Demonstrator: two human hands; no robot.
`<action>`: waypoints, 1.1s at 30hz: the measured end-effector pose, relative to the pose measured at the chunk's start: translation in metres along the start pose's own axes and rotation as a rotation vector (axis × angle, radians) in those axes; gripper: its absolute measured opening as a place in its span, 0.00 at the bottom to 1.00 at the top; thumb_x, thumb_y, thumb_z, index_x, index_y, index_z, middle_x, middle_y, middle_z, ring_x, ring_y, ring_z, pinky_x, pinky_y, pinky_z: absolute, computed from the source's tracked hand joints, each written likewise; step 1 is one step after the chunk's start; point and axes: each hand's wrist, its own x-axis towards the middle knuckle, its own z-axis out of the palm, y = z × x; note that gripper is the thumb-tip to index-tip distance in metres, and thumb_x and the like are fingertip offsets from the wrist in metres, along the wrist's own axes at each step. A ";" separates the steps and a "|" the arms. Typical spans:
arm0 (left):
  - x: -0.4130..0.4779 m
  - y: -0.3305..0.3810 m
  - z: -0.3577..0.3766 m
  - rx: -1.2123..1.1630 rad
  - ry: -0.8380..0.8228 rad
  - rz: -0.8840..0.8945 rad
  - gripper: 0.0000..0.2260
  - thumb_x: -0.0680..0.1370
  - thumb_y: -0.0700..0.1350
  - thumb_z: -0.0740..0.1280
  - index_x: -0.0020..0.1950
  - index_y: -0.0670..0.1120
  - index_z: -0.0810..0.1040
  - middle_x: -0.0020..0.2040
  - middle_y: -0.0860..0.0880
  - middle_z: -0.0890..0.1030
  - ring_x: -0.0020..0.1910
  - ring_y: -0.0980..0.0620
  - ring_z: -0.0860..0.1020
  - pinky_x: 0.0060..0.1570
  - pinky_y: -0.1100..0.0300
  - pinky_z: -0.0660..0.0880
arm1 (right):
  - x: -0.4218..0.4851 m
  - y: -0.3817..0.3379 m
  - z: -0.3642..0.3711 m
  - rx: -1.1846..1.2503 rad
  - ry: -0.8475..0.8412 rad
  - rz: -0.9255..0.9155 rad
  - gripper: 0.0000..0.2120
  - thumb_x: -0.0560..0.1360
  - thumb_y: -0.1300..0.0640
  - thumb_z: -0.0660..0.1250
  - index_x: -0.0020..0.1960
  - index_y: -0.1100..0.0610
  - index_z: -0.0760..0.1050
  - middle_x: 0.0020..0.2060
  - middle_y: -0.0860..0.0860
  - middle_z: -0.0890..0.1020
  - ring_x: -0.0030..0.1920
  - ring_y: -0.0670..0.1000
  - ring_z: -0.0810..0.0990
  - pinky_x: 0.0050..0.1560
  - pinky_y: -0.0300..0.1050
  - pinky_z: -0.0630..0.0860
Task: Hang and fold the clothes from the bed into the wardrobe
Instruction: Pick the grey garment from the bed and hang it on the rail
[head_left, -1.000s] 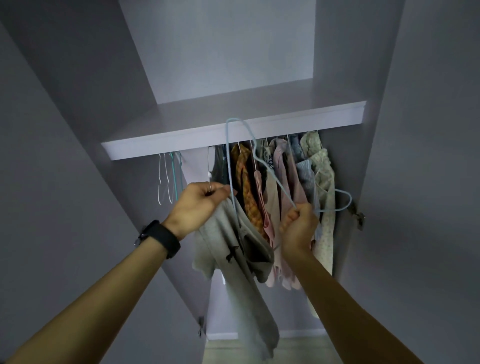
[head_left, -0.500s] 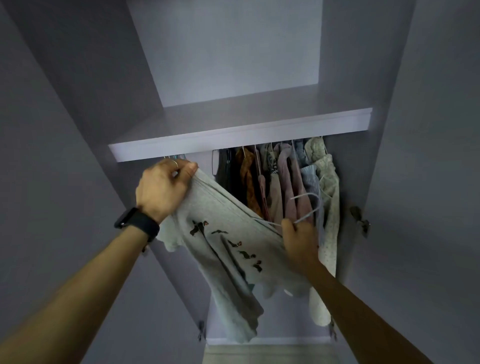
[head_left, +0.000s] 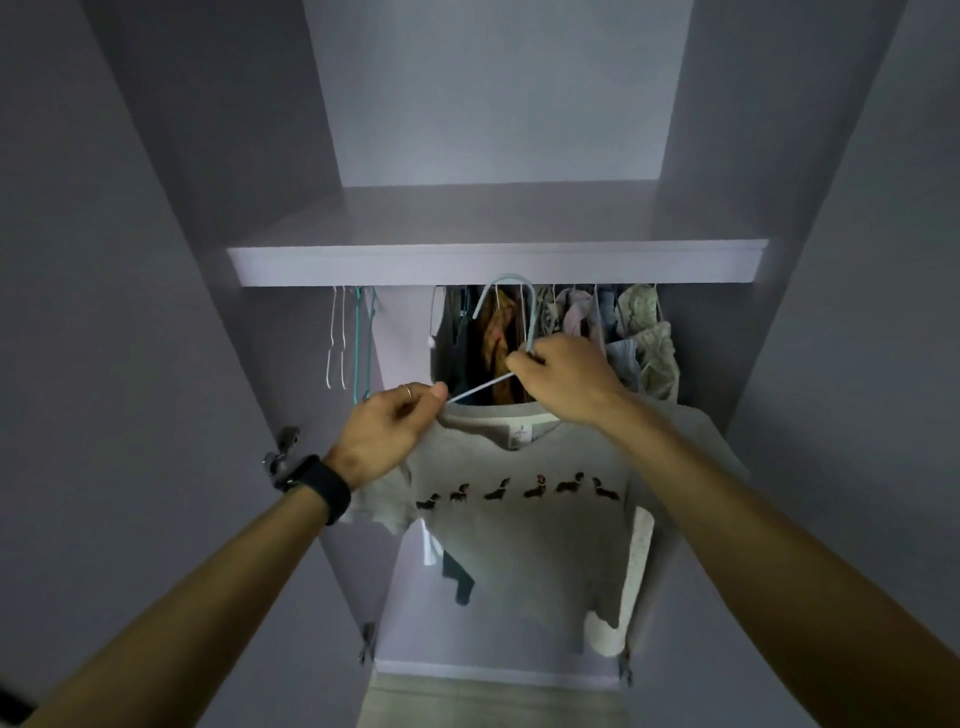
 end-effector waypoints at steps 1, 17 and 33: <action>0.000 0.000 0.001 0.002 -0.026 0.017 0.17 0.79 0.66 0.60 0.51 0.58 0.84 0.48 0.63 0.84 0.48 0.67 0.79 0.45 0.77 0.71 | 0.000 0.003 0.001 0.010 -0.026 0.014 0.23 0.77 0.47 0.61 0.26 0.53 0.62 0.18 0.46 0.66 0.21 0.46 0.63 0.29 0.44 0.61; -0.004 0.002 0.007 0.230 0.028 0.133 0.04 0.81 0.46 0.66 0.52 0.52 0.81 0.46 0.54 0.84 0.45 0.57 0.80 0.49 0.62 0.77 | -0.076 0.081 0.045 0.218 -0.036 0.112 0.13 0.83 0.42 0.57 0.44 0.44 0.75 0.28 0.44 0.73 0.28 0.42 0.70 0.31 0.40 0.65; -0.014 0.003 0.041 0.097 0.073 -0.006 0.09 0.83 0.51 0.63 0.44 0.55 0.79 0.40 0.51 0.82 0.43 0.52 0.79 0.45 0.59 0.74 | -0.095 0.096 0.054 -0.011 -0.164 -0.141 0.07 0.80 0.51 0.68 0.54 0.50 0.83 0.40 0.36 0.73 0.41 0.36 0.75 0.40 0.31 0.66</action>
